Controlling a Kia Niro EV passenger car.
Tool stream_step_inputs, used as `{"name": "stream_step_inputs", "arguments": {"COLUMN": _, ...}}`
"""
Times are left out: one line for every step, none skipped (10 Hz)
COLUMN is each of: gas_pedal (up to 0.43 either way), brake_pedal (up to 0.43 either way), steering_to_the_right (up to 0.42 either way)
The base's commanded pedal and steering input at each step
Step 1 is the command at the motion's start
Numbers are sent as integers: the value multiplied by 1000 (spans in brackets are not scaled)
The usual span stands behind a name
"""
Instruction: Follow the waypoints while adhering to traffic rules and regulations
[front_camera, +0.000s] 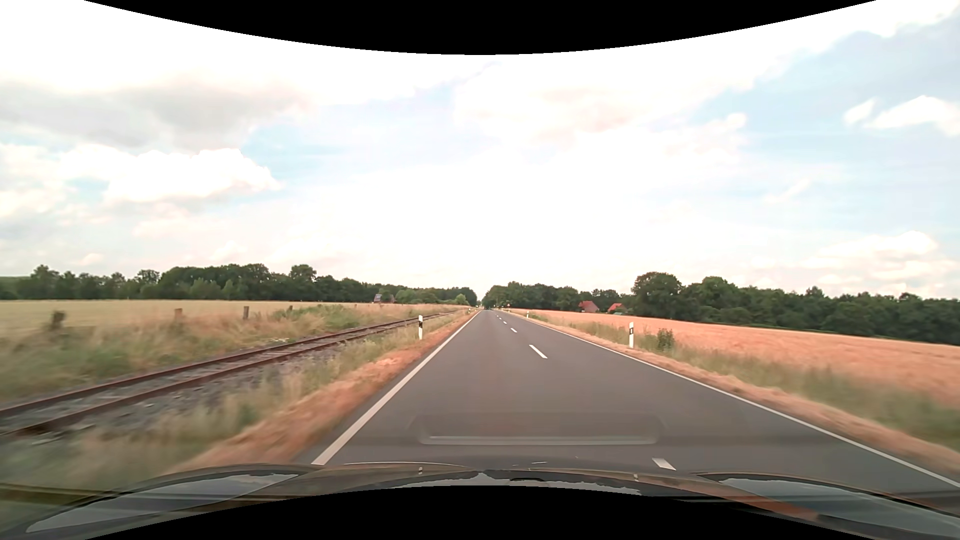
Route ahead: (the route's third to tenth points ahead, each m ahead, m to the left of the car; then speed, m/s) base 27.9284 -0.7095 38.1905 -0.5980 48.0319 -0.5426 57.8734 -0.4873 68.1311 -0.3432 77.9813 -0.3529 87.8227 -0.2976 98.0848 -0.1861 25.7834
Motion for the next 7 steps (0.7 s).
{"name": "stream_step_inputs", "arguments": {"gas_pedal": 311, "brake_pedal": 0, "steering_to_the_right": 1}}
{"name": "stream_step_inputs", "arguments": {"gas_pedal": 311, "brake_pedal": 0, "steering_to_the_right": 1}}
{"name": "stream_step_inputs", "arguments": {"gas_pedal": 311, "brake_pedal": 0, "steering_to_the_right": 1}}
{"name": "stream_step_inputs", "arguments": {"gas_pedal": 311, "brake_pedal": 0, "steering_to_the_right": 1}}
{"name": "stream_step_inputs", "arguments": {"gas_pedal": 311, "brake_pedal": 0, "steering_to_the_right": 1}}
{"name": "stream_step_inputs", "arguments": {"gas_pedal": 311, "brake_pedal": 0, "steering_to_the_right": 1}}
{"name": "stream_step_inputs", "arguments": {"gas_pedal": 311, "brake_pedal": 0, "steering_to_the_right": 1}}
